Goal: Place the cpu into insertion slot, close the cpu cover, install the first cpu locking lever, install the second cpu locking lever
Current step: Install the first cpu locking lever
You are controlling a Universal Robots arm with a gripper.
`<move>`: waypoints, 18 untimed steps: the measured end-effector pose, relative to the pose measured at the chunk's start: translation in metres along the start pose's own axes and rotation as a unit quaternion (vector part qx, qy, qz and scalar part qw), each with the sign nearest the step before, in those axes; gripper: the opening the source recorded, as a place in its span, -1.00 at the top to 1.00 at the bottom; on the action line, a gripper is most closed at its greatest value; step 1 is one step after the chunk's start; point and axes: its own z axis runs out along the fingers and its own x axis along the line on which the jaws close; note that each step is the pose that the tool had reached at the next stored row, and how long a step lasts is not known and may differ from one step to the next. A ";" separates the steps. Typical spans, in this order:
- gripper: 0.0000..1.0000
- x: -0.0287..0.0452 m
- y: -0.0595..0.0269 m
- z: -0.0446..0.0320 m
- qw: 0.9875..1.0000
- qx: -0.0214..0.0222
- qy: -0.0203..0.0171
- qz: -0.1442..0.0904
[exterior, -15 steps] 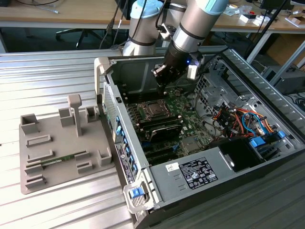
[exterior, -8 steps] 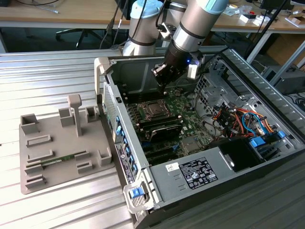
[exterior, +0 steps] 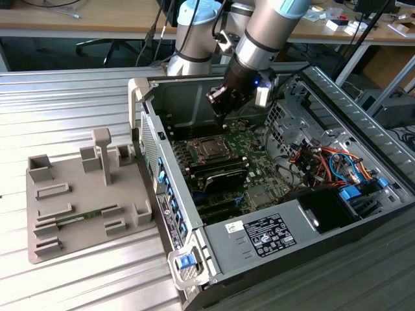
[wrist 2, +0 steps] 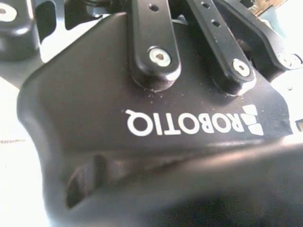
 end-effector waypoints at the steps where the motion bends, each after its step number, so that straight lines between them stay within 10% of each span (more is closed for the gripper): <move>1: 0.79 0.0000 0.0001 -0.0004 1.000 0.000 0.000 0.000; 18: 0.79 0.0002 0.0003 -0.0025 1.000 -0.001 0.000 0.000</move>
